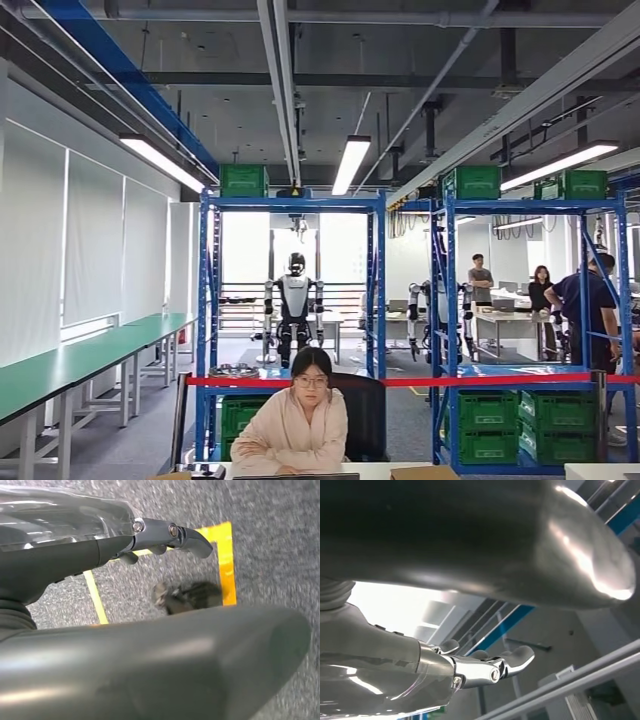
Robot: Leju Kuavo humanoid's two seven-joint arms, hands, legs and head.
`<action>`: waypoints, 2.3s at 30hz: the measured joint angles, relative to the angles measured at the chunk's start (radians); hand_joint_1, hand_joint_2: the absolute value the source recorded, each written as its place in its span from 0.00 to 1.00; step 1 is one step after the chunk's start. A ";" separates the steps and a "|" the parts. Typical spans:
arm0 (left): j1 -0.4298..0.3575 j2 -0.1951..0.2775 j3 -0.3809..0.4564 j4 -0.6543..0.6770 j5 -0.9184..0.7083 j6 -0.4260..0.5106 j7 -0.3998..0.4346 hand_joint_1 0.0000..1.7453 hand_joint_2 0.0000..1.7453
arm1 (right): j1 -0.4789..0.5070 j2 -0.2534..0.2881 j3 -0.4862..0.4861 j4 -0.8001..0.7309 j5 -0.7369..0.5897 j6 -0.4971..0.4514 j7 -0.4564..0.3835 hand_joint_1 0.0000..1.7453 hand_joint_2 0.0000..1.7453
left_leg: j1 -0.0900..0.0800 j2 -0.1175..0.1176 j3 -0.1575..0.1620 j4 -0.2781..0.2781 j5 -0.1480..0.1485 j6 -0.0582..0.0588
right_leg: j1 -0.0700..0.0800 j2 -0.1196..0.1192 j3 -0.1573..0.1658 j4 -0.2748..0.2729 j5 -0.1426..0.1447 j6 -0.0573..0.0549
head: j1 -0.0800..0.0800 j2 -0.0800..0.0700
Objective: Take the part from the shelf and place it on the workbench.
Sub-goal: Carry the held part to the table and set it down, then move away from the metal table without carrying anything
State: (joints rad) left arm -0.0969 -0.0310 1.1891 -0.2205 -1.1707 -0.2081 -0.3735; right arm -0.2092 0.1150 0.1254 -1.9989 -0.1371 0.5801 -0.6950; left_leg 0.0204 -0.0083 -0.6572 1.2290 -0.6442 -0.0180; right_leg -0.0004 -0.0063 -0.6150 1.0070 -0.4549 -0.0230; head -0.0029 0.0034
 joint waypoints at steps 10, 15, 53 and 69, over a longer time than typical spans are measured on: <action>0.014 0.012 0.020 0.000 0.023 0.009 0.012 0.00 0.00 | 0.105 0.037 -0.005 -0.041 0.002 0.080 0.000 0.00 0.00 | -0.006 -0.001 0.189 -0.237 0.081 0.021 | 0.003 0.003 -0.052 0.013 0.059 0.033 | 0.000 0.000; 0.018 0.012 0.030 0.000 0.030 0.018 0.016 0.00 0.00 | 0.156 0.049 -0.005 -0.045 0.002 0.104 0.000 0.00 0.00 | -0.005 0.012 0.145 -0.236 0.124 0.048 | -0.004 0.008 -0.098 0.203 -0.121 0.056 | 0.000 0.000; 0.028 -0.008 0.165 0.000 0.005 0.039 0.002 0.00 0.00 | 0.322 -0.036 0.002 0.827 0.109 -0.131 0.001 0.00 0.00 | -0.017 0.018 0.073 -0.245 0.199 0.045 | 0.003 0.006 0.182 -0.009 -0.098 0.045 | 0.001 0.000; 0.030 -0.016 0.175 0.000 -0.002 0.037 0.001 0.00 0.00 | 0.193 -0.040 -0.142 1.715 0.070 -0.450 0.292 0.00 0.00 | -0.015 0.014 0.228 -0.229 0.071 0.026 | 0.017 -0.006 0.010 -0.001 -0.001 0.014 | 0.001 0.000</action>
State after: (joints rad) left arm -0.0670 -0.0465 1.3642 -0.2209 -1.1723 -0.1710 -0.3729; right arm -0.0166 0.0749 -0.0169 -0.2835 -0.0668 0.1297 -0.4025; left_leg 0.0053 0.0053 -0.4295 1.0004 -0.5727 0.0083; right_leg 0.0165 -0.0127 -0.6047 1.0060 -0.4564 -0.0092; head -0.0020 0.0034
